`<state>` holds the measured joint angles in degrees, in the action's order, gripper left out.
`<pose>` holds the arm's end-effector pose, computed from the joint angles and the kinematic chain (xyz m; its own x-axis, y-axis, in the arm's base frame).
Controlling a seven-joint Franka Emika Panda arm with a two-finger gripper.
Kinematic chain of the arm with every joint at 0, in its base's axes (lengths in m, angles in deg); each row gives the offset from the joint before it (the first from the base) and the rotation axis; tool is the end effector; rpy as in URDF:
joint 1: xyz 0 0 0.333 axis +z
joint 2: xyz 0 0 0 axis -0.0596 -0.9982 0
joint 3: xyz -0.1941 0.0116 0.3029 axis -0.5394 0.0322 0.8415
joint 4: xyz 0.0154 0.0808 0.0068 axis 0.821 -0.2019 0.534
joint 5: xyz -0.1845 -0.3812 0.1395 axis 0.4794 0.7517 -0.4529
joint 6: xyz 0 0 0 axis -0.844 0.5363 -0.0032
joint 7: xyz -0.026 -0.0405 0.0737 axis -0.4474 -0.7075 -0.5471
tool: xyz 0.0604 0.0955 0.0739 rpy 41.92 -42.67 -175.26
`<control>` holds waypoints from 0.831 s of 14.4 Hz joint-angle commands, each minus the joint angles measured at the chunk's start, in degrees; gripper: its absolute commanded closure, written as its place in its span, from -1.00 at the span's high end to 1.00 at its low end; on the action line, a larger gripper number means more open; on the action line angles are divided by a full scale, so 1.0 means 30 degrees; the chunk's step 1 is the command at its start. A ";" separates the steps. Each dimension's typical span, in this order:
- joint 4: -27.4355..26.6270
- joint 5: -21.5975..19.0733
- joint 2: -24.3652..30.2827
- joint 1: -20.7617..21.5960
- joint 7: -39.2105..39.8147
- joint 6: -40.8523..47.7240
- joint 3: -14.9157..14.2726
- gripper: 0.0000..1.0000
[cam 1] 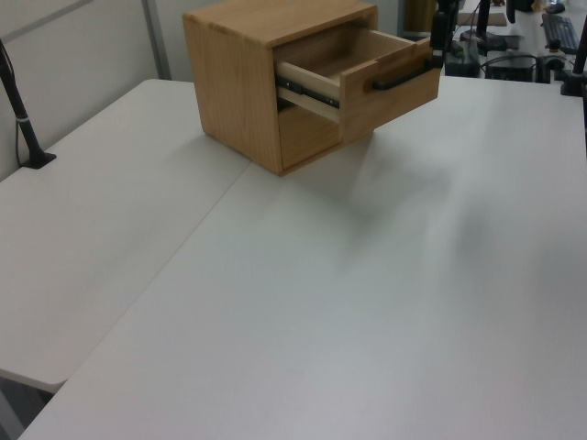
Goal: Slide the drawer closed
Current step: 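Lower the gripper down to the black handle of the open drawer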
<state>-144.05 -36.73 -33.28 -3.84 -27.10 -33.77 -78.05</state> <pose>0.6171 -0.0439 0.6215 0.9967 0.0787 0.0222 0.0787 -0.9969 0.0002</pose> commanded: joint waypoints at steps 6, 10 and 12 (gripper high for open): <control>-0.0813 0.0165 -0.0423 0.0220 -0.4245 -0.2045 -0.0033 0.01; -0.2163 0.0165 -0.0540 0.0806 -0.9161 -0.5474 -0.0003 -0.61; -0.2135 0.0165 -0.1096 0.1041 -1.0626 -0.6238 -0.0032 -0.82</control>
<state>-148.92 -36.45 -36.35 -1.80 -53.09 -49.12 -77.87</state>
